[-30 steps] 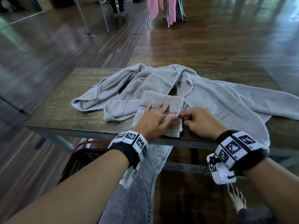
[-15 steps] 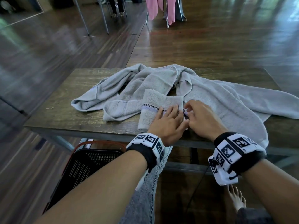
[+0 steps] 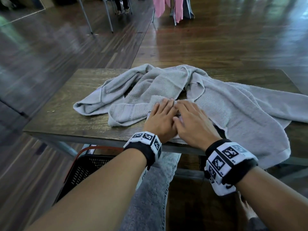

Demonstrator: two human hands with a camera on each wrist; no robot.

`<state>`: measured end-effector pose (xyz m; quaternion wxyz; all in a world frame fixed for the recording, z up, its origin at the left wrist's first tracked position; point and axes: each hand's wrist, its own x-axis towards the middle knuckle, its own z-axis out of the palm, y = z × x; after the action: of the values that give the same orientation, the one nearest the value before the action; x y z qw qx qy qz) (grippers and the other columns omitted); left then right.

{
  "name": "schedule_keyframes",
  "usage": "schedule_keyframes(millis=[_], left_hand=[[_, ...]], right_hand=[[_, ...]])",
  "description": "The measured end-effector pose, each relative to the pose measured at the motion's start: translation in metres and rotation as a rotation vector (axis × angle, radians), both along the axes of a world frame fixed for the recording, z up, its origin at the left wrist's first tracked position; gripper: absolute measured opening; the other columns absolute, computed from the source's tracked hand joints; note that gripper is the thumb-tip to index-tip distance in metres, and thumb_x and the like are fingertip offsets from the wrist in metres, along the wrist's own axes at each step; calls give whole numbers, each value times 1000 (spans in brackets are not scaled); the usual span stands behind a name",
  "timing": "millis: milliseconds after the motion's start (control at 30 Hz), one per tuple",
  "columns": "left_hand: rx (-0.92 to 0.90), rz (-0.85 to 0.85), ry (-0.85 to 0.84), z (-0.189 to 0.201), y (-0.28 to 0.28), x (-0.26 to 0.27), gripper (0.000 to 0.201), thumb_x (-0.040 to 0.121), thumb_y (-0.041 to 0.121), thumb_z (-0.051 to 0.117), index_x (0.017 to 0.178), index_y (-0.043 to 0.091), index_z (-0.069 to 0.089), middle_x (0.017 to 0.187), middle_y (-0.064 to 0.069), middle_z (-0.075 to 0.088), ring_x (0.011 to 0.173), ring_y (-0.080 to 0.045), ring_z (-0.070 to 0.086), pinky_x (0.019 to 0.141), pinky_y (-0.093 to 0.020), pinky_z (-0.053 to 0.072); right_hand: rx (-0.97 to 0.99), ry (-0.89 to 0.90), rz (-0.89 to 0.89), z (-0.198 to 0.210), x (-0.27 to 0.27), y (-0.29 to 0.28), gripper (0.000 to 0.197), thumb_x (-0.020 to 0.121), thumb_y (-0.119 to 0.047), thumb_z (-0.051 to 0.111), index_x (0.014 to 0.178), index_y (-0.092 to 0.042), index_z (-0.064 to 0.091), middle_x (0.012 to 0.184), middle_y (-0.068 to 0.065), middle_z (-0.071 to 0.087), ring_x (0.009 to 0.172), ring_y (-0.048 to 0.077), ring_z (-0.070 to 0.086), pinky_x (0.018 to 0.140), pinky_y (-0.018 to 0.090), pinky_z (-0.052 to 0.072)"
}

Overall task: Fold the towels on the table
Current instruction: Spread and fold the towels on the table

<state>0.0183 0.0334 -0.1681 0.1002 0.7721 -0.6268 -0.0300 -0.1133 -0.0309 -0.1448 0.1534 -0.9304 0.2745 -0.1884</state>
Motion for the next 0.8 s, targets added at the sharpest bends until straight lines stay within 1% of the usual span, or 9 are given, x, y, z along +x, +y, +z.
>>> schedule_keyframes(millis=[33, 100, 167, 233, 333, 467, 600, 700, 800], left_hand=[[1, -6, 12, -2, 0, 3, 60, 102, 32, 24, 158, 17, 11, 167, -2, 6, 153, -17, -5, 124, -40, -5], [-18, -12, 47, -4, 1, 9, 59, 102, 33, 23, 158, 20, 10, 167, 1, 5, 153, -14, -6, 124, -38, -5], [-34, -9, 78, -6, 2, 11, 58, 103, 36, 25, 158, 24, 12, 166, 4, 5, 152, -10, -6, 124, -37, -6], [-32, -4, 93, -6, 3, 14, 57, 103, 37, 27, 158, 27, 13, 166, 5, 4, 152, -8, -8, 124, -36, -8], [-4, 27, 65, -6, 5, 16, 56, 103, 37, 25, 157, 32, 12, 166, 8, -1, 151, -8, -11, 122, -40, -11], [29, 133, 80, -6, 12, 17, 54, 104, 41, 17, 156, 39, 4, 164, 16, -14, 150, -6, -17, 118, -46, -18], [75, 241, 138, -5, 24, 20, 56, 103, 46, 13, 154, 43, -7, 161, 17, -25, 149, -17, -25, 117, -51, -20], [35, 295, 156, -3, 31, 14, 62, 103, 48, 16, 156, 31, -11, 163, 12, -21, 150, -20, -21, 119, -53, -16], [-86, 381, 189, -1, 40, 2, 72, 102, 50, 27, 158, 12, 1, 166, -7, 2, 153, -24, -6, 122, -49, -8]], right_hand=[[60, 5, 12, -4, 4, 1, 45, 99, -27, 45, 143, -17, 44, 148, 0, 43, 138, 18, 37, 116, 37, 28], [171, 74, 1, -14, 9, 3, 55, 105, -33, 33, 158, -21, 22, 165, -1, 22, 153, 15, 14, 125, 39, 9], [228, 173, -44, -23, 9, 3, 63, 105, -48, 19, 162, -26, 3, 170, -9, 0, 154, 5, -9, 125, 44, -7], [234, 219, -72, -27, 8, 2, 70, 101, -57, 11, 162, -26, -4, 169, -12, -10, 151, 1, -17, 123, 45, -14], [213, 260, -91, -29, 3, 3, 73, 98, -61, 4, 161, -26, -7, 167, -14, -15, 150, -1, -21, 123, 46, -15], [196, 310, -126, -31, -10, 7, 64, 104, -51, 9, 160, -28, -10, 166, -15, -19, 150, 0, -21, 123, 47, -16], [192, 327, -151, -30, -14, 15, 60, 106, -49, 6, 159, -31, -15, 164, -17, -23, 151, 5, -23, 122, 47, -17], [175, 330, -179, -30, -17, 23, 60, 105, -49, 5, 159, -30, -16, 165, -15, -24, 152, 10, -23, 122, 48, -16], [135, 317, -203, -32, -21, 34, 62, 106, -47, 7, 160, -26, -14, 166, -10, -22, 152, 14, -24, 123, 49, -15]])
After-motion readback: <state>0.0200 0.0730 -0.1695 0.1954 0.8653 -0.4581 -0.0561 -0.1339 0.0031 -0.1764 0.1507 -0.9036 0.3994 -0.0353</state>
